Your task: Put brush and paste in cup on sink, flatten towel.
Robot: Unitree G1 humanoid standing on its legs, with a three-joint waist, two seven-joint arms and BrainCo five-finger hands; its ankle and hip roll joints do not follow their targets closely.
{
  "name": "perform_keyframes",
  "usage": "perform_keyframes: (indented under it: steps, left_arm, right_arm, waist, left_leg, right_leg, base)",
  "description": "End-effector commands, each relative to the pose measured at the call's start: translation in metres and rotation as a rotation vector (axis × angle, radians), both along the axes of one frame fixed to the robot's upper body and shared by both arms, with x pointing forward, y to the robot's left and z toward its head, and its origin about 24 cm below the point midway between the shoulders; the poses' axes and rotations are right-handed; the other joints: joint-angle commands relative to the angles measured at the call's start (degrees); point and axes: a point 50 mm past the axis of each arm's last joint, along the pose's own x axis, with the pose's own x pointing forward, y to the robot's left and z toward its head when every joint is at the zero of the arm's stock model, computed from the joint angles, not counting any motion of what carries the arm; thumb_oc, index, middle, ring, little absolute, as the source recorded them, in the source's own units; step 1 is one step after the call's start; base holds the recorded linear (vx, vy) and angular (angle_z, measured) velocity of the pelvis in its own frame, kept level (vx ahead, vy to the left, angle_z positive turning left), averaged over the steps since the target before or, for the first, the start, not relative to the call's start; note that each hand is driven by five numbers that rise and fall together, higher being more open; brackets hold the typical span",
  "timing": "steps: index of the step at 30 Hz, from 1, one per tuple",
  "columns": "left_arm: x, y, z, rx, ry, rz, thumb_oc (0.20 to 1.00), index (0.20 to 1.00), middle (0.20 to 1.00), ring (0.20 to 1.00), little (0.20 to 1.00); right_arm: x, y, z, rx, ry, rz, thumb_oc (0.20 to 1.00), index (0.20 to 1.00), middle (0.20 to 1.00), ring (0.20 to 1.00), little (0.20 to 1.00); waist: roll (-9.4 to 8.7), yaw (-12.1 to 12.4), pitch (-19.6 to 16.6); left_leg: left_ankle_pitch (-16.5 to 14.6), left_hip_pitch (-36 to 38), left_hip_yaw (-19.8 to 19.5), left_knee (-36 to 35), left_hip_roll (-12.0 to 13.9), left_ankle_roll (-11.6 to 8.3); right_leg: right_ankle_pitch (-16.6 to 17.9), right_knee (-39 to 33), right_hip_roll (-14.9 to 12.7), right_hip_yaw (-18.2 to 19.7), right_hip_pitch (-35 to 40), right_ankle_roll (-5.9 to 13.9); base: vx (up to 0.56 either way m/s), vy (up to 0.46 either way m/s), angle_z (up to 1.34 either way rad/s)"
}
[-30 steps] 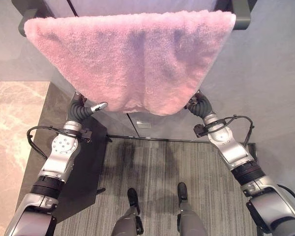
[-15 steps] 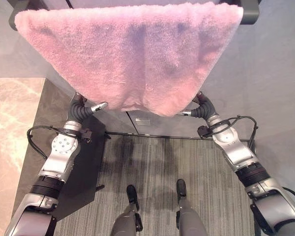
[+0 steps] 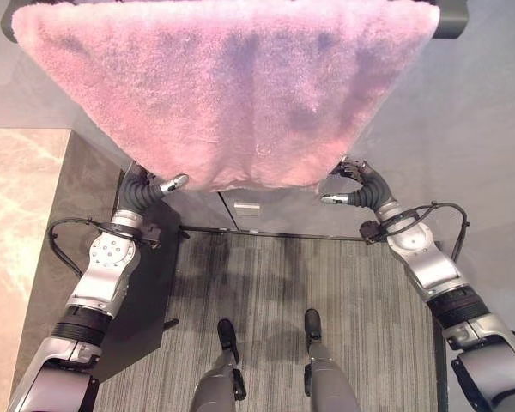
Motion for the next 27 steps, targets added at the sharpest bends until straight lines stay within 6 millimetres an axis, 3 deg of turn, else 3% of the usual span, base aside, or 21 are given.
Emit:
perform_keyframes:
  steps: [1, 6, 15, 27]
  left_arm:
    - [0.001, 0.012, 0.03, 0.012, -0.111, 0.014, 0.708, 0.708, 0.708, 0.708, 0.708]
    - [0.003, 0.011, 0.032, 0.008, -0.112, 0.011, 0.671, 0.671, 0.671, 0.671, 0.671]
    - [0.004, 0.009, 0.041, 0.022, -0.139, 0.001, 0.689, 0.689, 0.689, 0.689, 0.689]
    - [0.008, 0.005, 0.05, 0.017, -0.16, -0.018, 0.617, 0.617, 0.617, 0.617, 0.617]
  right_arm:
    - [-0.001, 0.004, 0.026, 0.031, -0.123, 0.05, 1.0, 1.0, 1.0, 1.0, 1.0]
    - [0.003, 0.013, 0.032, 0.026, -0.133, 0.073, 1.0, 1.0, 1.0, 1.0, 1.0]
    - [0.008, 0.029, 0.048, 0.062, -0.163, 0.131, 1.0, 1.0, 1.0, 1.0, 1.0]
    - [0.01, 0.048, 0.071, 0.152, -0.205, 0.226, 1.0, 1.0, 1.0, 1.0, 1.0]
  waist:
    - [-0.89, 0.0, -3.3]
    - [-0.84, 0.1, -3.2]
    - [-0.75, 0.7, -2.9]
    - [-1.15, 1.0, -2.5]
  left_leg:
    - [0.7, -1.4, -4.2, 0.2, 0.8, -2.86]
    - [0.8, -1.7, -4.4, 0.2, 0.7, -2.88]
    - [1.0, -2.5, -4.6, 0.2, 0.4, -2.9]
    - [1.0, -2.9, -4.6, 0.2, 0.4, -2.93]
  right_leg:
    - [1.3, -0.1, -4.8, 2.1, -1.7, 3.38]
    - [1.3, -0.1, -4.7, 2.0, -2.0, 3.35]
    - [1.5, -0.1, -4.8, 1.8, -2.5, 3.46]
    - [1.6, -0.1, -4.8, 2.1, -3.0, 3.42]
  base:
    - [0.0, 0.0, 0.0]
    - [0.0, 0.0, 0.0]
    - [0.0, 0.0, 0.0]
    - [0.0, 0.0, 0.0]
